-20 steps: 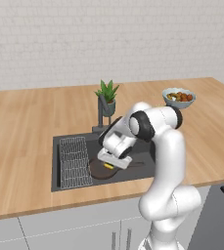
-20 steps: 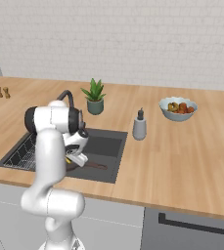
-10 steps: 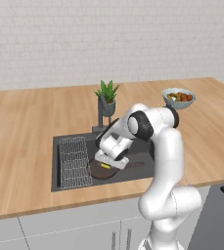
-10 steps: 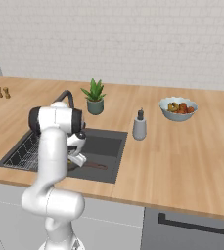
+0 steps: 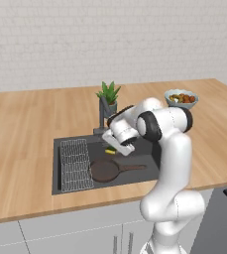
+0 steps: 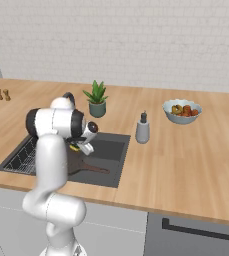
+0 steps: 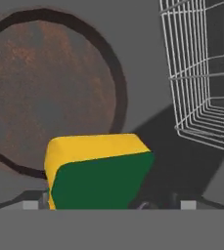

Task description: Pick the pan and sponge and place them into the sink. Then turn on the water.

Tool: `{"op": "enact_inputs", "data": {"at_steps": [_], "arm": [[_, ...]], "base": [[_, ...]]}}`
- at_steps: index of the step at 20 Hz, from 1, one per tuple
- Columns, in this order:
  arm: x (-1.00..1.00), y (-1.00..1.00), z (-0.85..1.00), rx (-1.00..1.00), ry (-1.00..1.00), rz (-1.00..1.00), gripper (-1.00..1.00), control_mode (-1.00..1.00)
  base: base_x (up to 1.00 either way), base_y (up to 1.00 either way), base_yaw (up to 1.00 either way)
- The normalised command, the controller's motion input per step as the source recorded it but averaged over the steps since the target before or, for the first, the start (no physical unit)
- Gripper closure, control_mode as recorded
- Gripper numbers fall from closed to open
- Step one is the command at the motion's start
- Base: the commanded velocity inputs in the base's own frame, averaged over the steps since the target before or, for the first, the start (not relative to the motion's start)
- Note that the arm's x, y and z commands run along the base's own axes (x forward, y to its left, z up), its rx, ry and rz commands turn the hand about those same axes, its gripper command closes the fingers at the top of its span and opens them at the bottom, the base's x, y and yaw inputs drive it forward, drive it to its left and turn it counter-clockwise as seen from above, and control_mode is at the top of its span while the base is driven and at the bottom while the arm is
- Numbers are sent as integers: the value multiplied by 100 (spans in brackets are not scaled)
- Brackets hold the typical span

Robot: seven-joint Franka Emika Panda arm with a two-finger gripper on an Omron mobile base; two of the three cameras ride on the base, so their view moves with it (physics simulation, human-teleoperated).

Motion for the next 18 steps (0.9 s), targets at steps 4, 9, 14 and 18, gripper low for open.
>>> {"op": "enact_inputs", "data": {"at_steps": [4,9,14,18], "arm": [[-25,-58,0,16,-22,0,-100,-100],[-54,-61,0,18,-22,0,-100,-100],[-98,-90,10,24,-31,0,-100,-100],[-100,-62,25,12,-22,0,-100,-100]], "base": [[0,0,0],[0,0,0],[0,0,0],[0,0,0]]}}
